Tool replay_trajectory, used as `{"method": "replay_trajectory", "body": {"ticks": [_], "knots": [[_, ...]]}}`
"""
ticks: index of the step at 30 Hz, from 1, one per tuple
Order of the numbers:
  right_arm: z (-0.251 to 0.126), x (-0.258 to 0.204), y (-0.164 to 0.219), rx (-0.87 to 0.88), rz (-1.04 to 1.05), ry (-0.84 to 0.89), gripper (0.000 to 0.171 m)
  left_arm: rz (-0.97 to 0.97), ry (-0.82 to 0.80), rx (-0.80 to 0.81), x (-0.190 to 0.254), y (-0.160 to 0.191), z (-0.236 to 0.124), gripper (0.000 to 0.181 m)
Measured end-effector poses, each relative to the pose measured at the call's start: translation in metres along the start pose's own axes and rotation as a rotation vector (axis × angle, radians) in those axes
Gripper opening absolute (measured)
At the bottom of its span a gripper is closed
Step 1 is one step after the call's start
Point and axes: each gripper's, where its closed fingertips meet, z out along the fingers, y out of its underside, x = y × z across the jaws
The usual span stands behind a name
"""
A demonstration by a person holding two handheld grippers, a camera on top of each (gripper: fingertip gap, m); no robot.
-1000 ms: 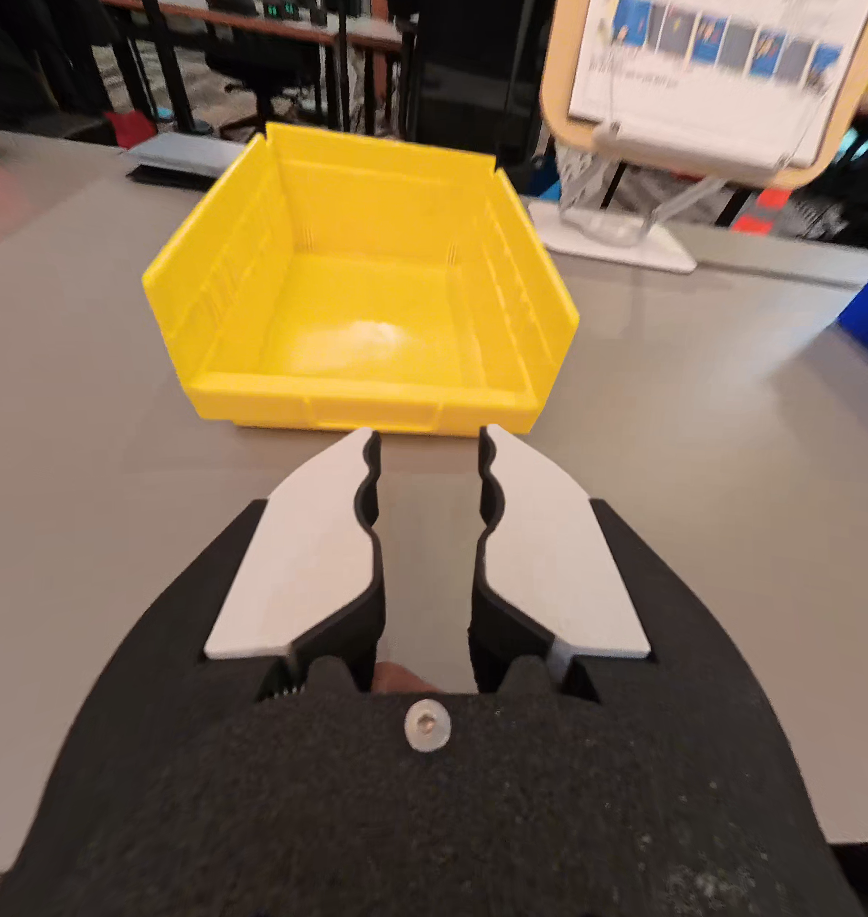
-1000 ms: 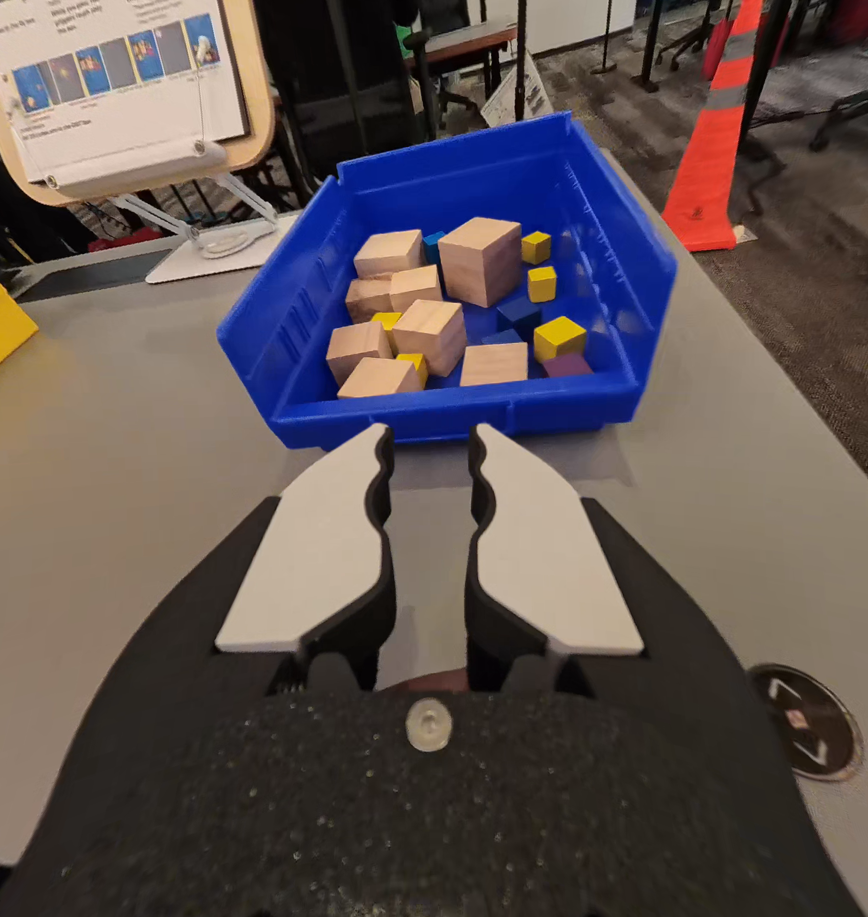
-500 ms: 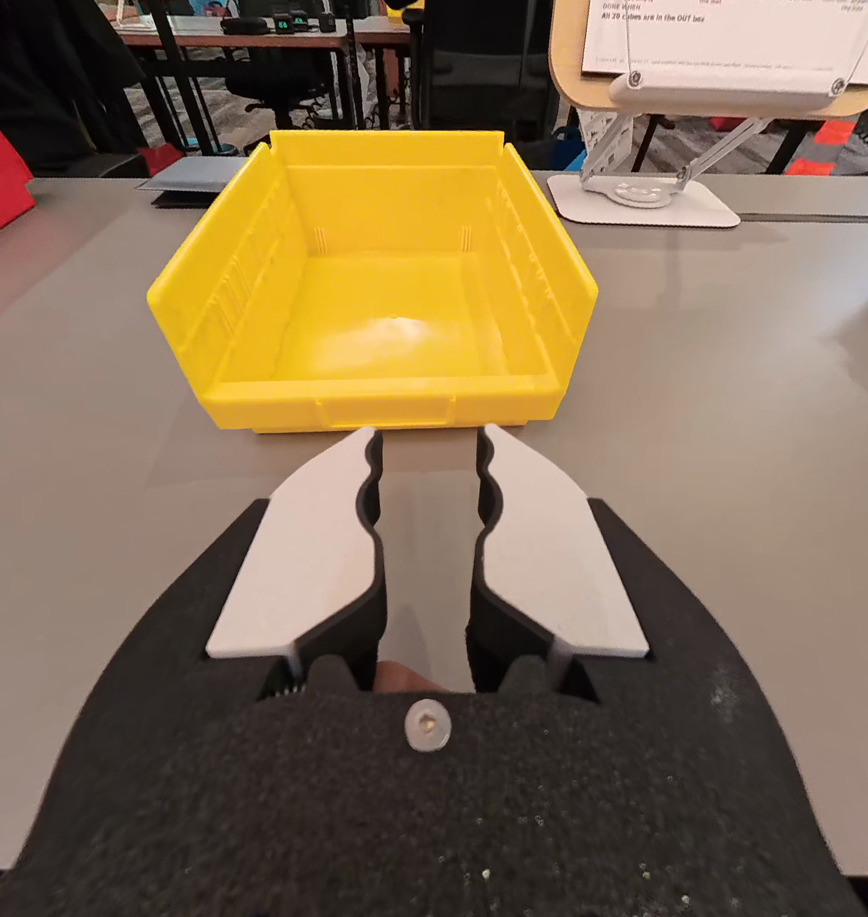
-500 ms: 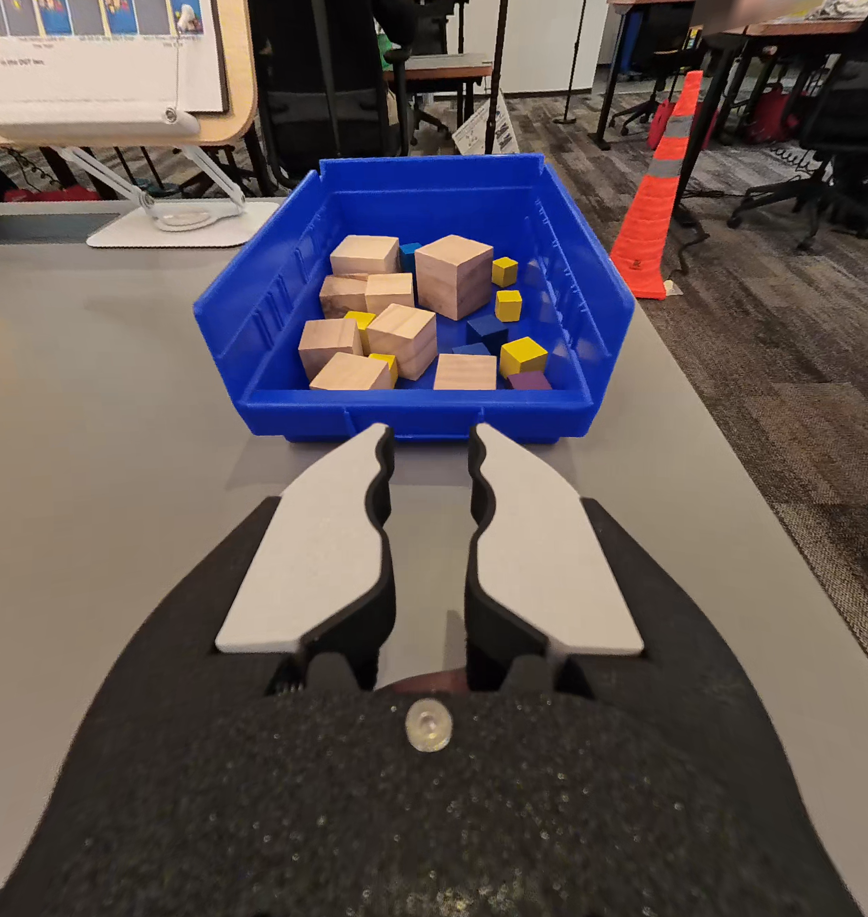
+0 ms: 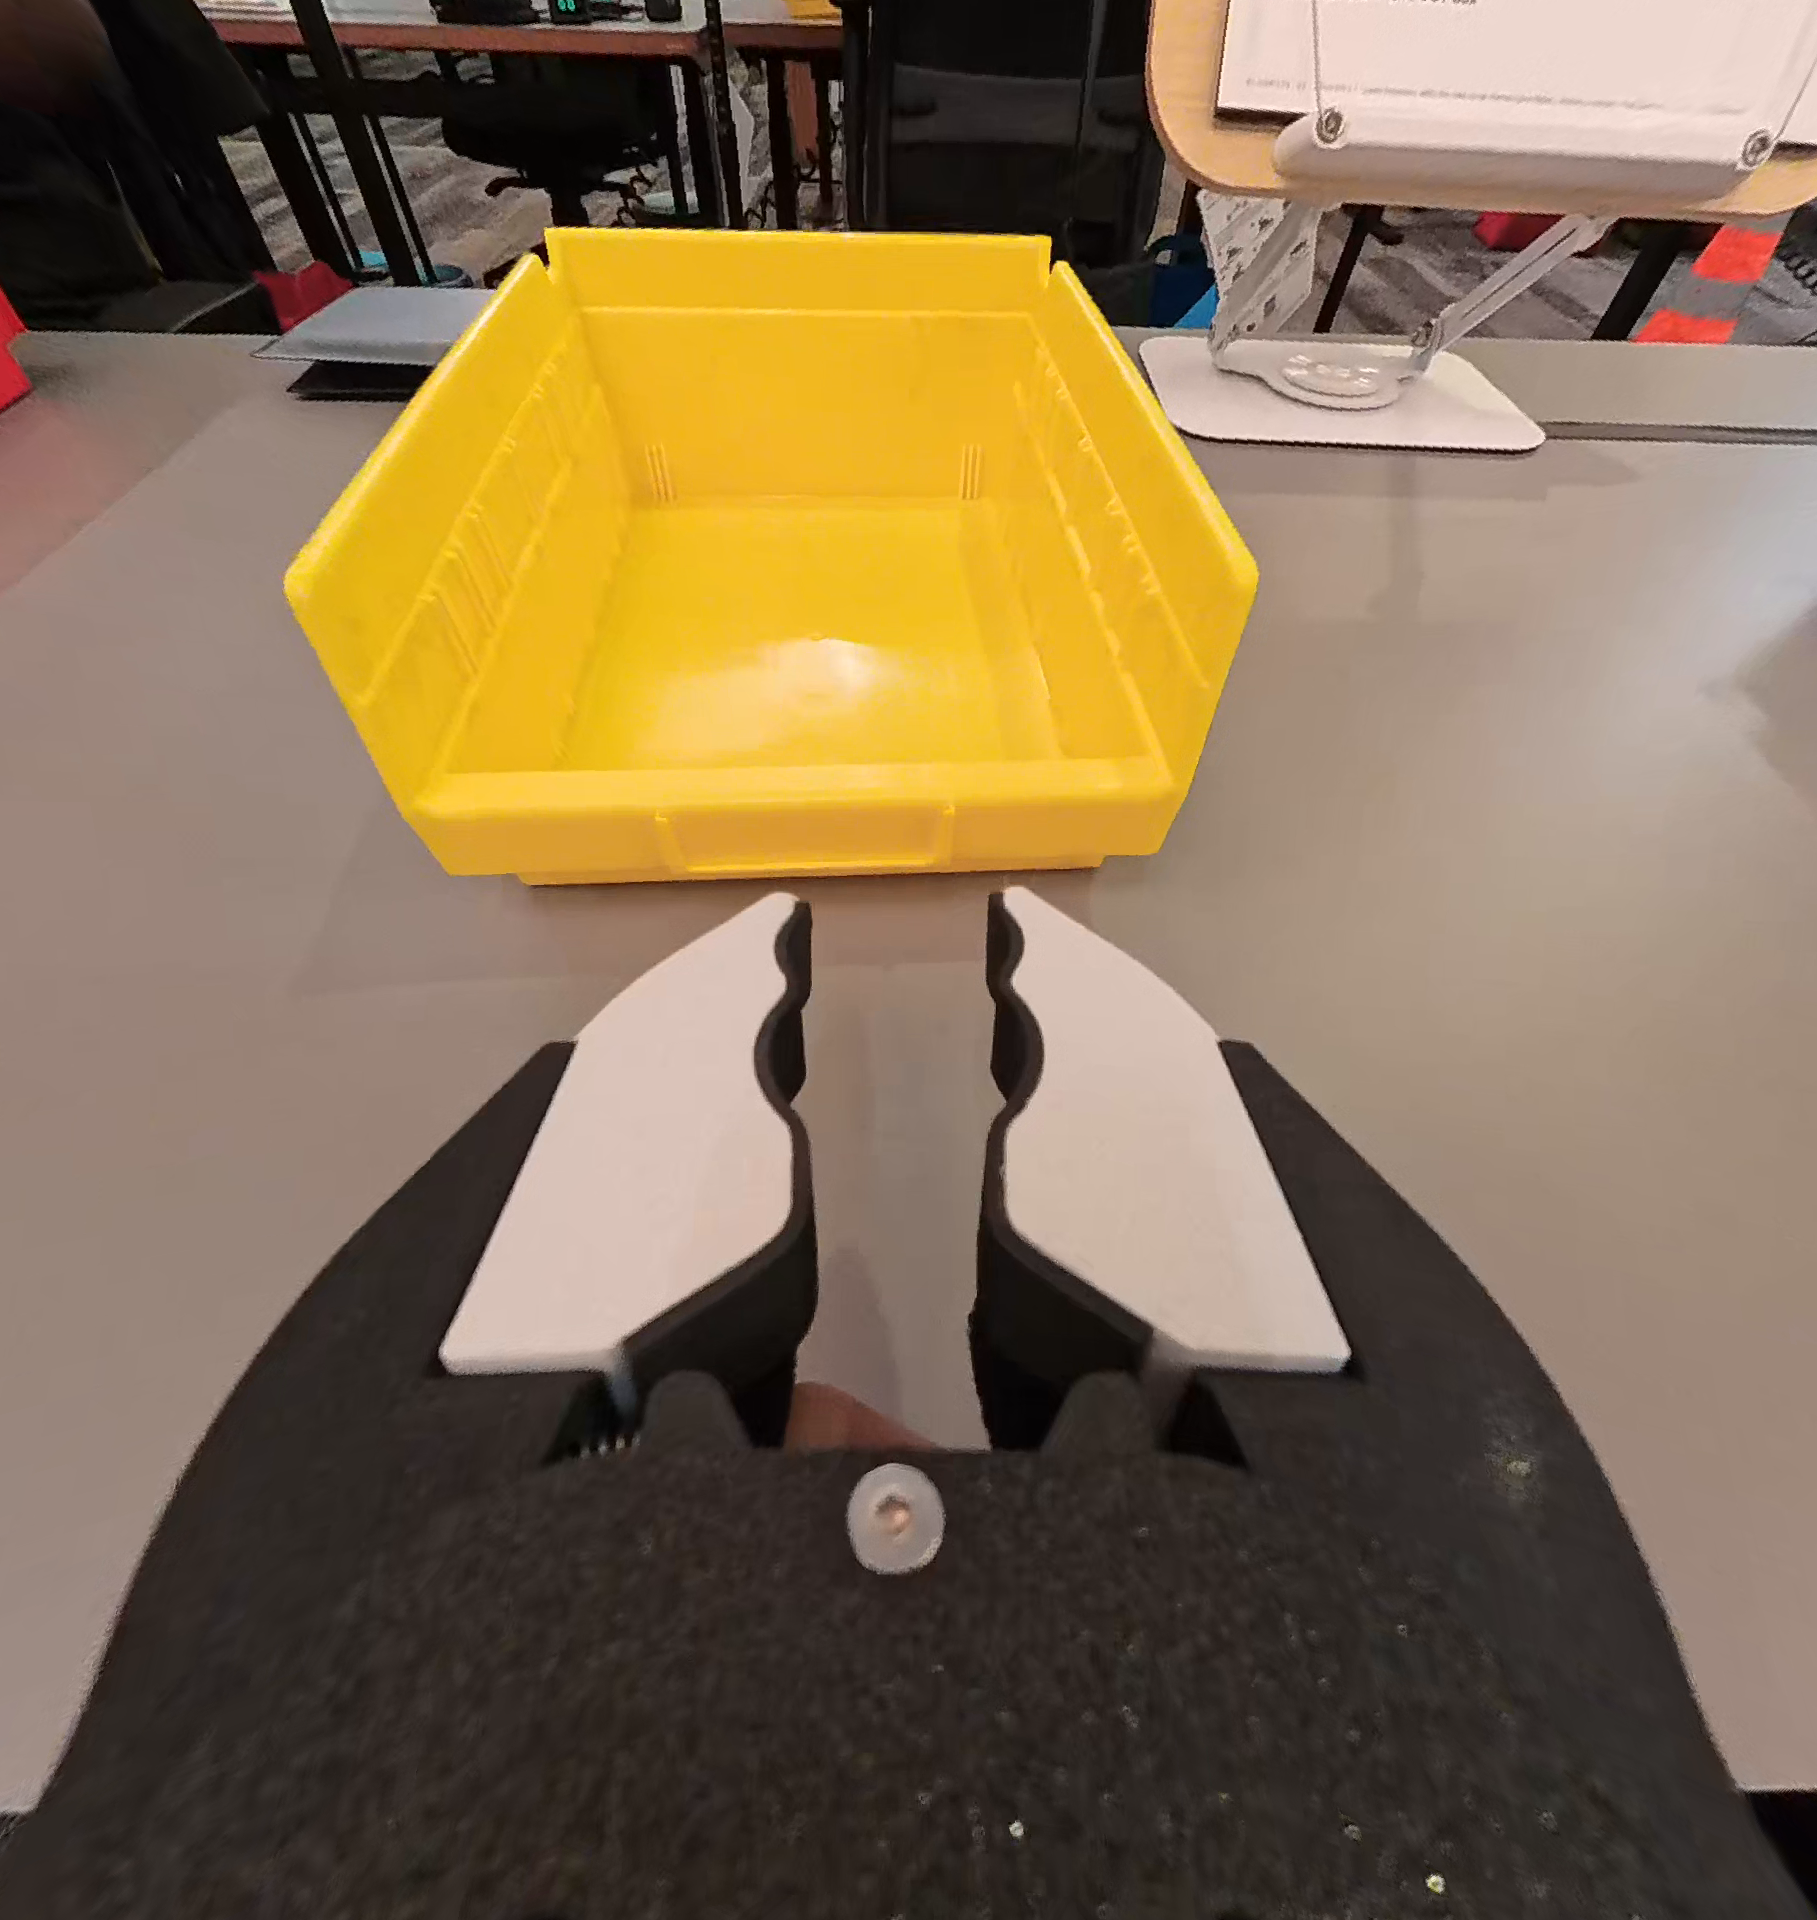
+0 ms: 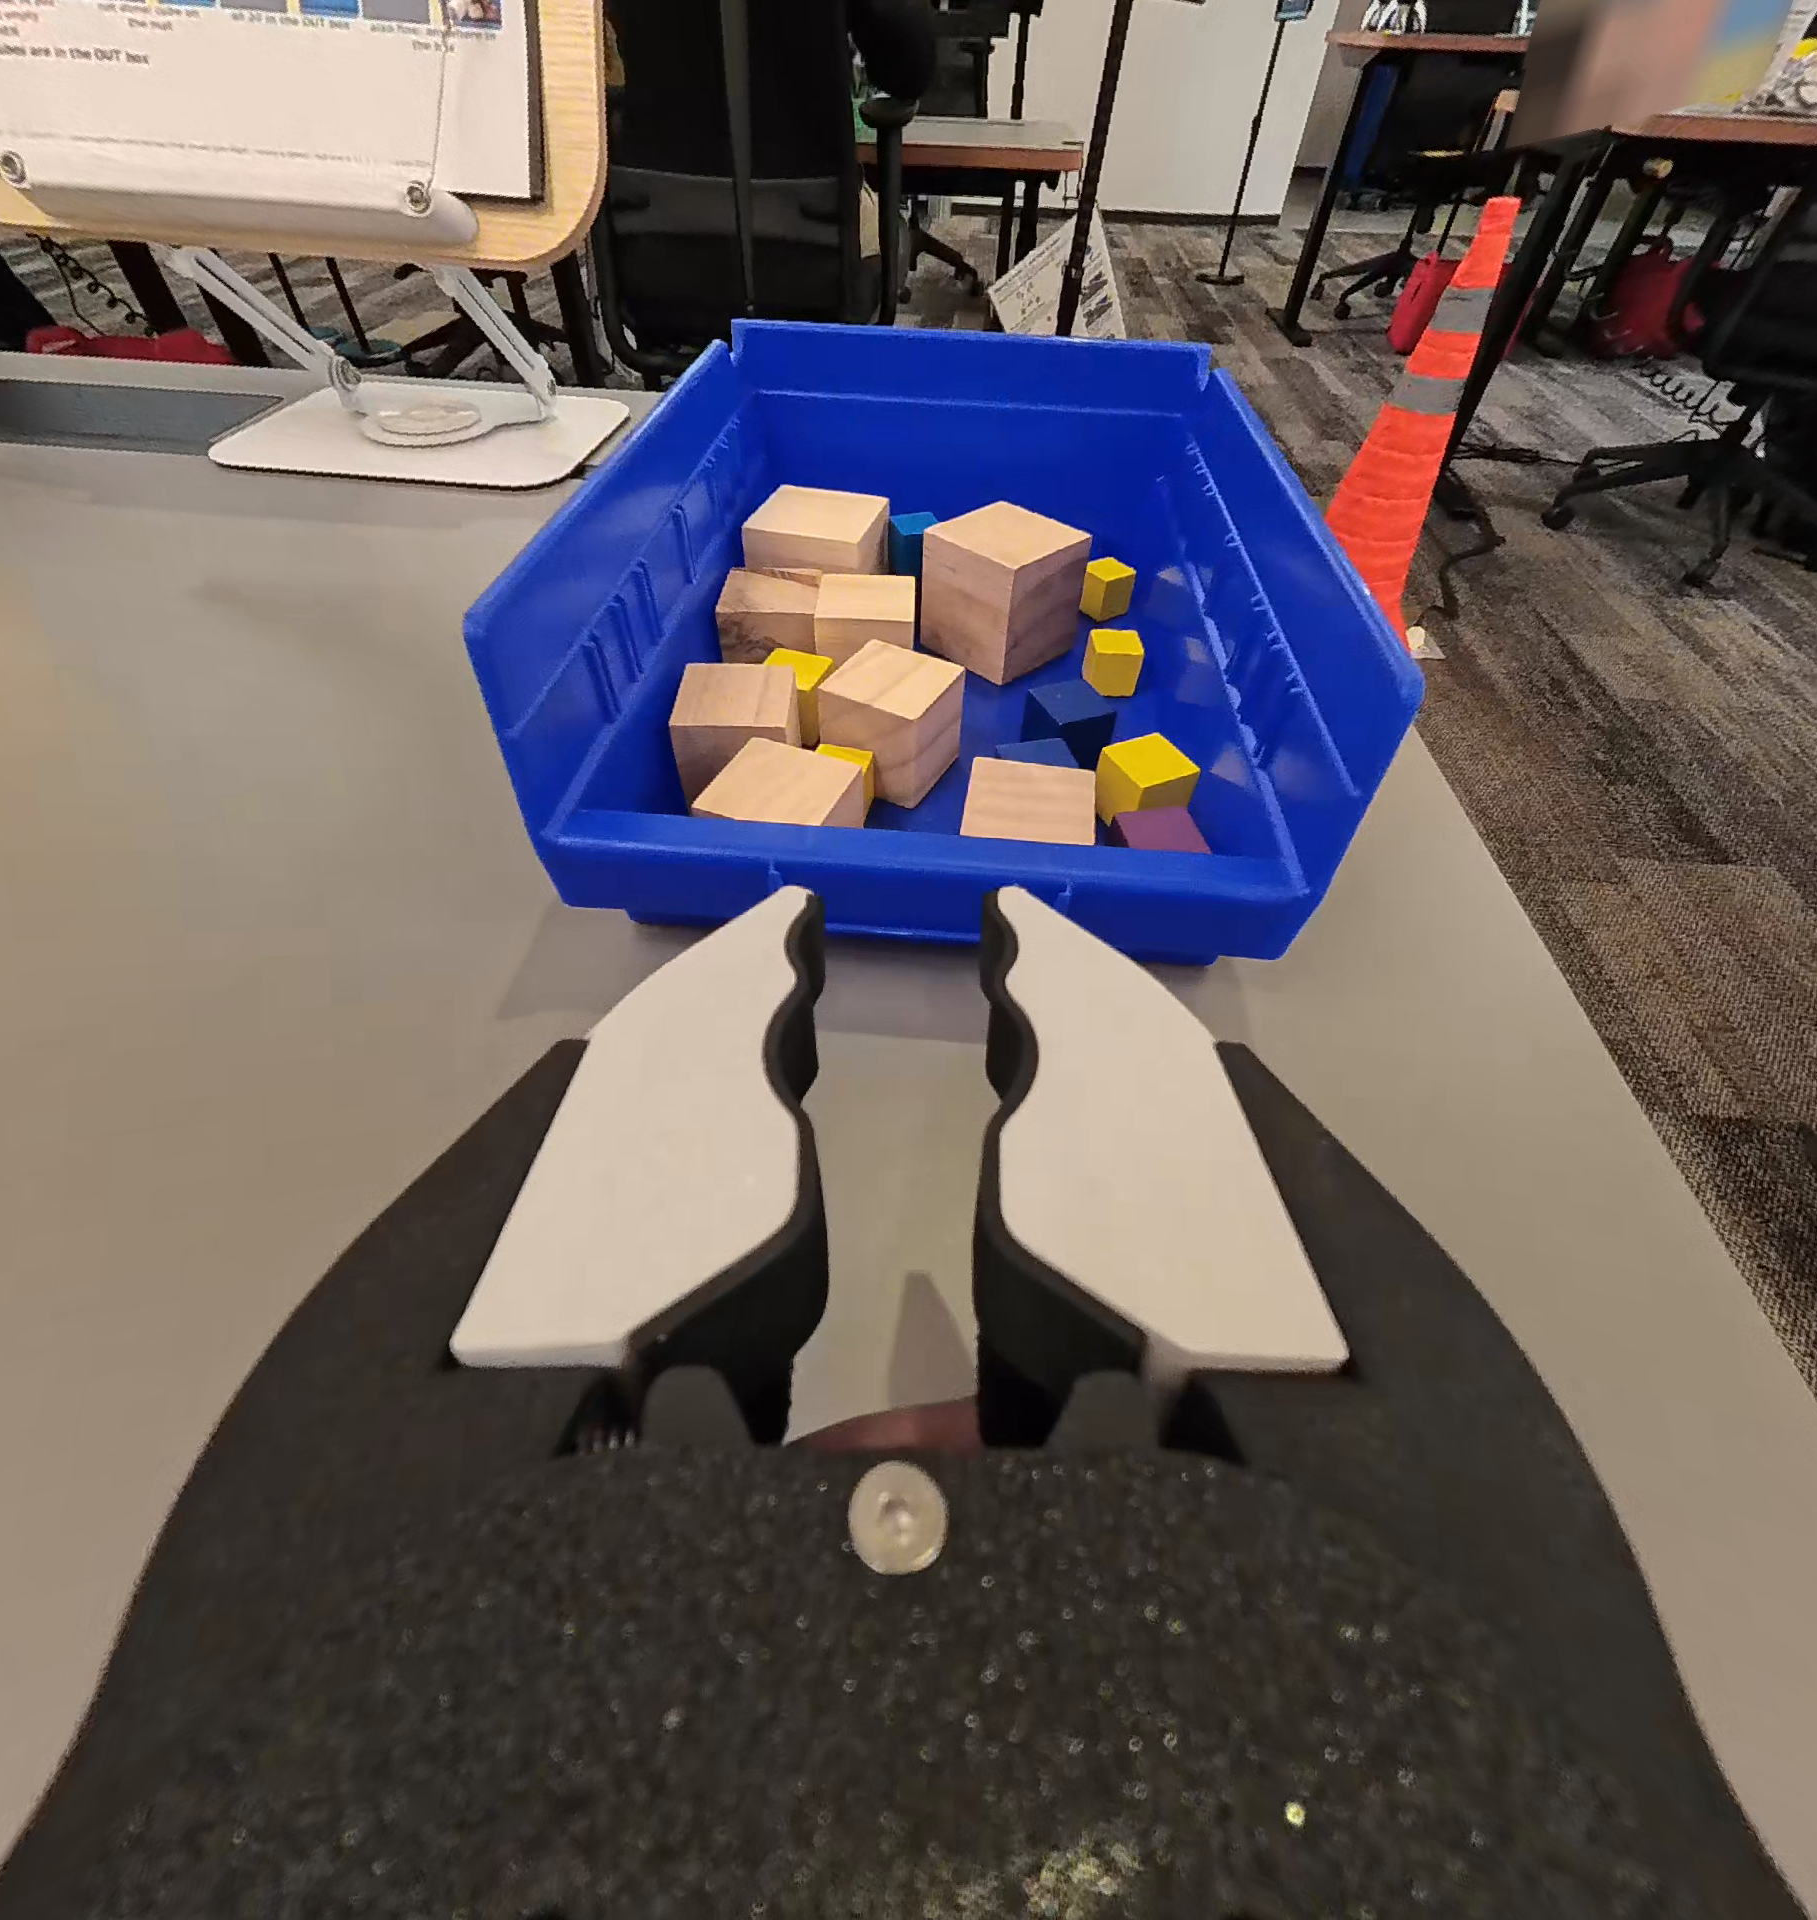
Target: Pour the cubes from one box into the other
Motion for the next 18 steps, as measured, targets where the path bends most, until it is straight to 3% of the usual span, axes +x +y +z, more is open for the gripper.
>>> {"method": "replay_trajectory", "body": {"ticks": [12,15,18], "knots": [[-0.002,0.000,0.001,-0.001,0.007,-0.002,0.029,0.085,0.001,-0.011,0.013,0.001,-0.002,0.032],[-0.003,0.004,0.000,0.002,0.010,0.006,0.029,0.127,0.041,0.010,0.038,-0.005,-0.005,0.032],[-0.001,0.018,-0.004,0.009,-0.002,0.041,0.028,0.120,0.156,0.028,0.091,-0.019,-0.008,0.032]]}}
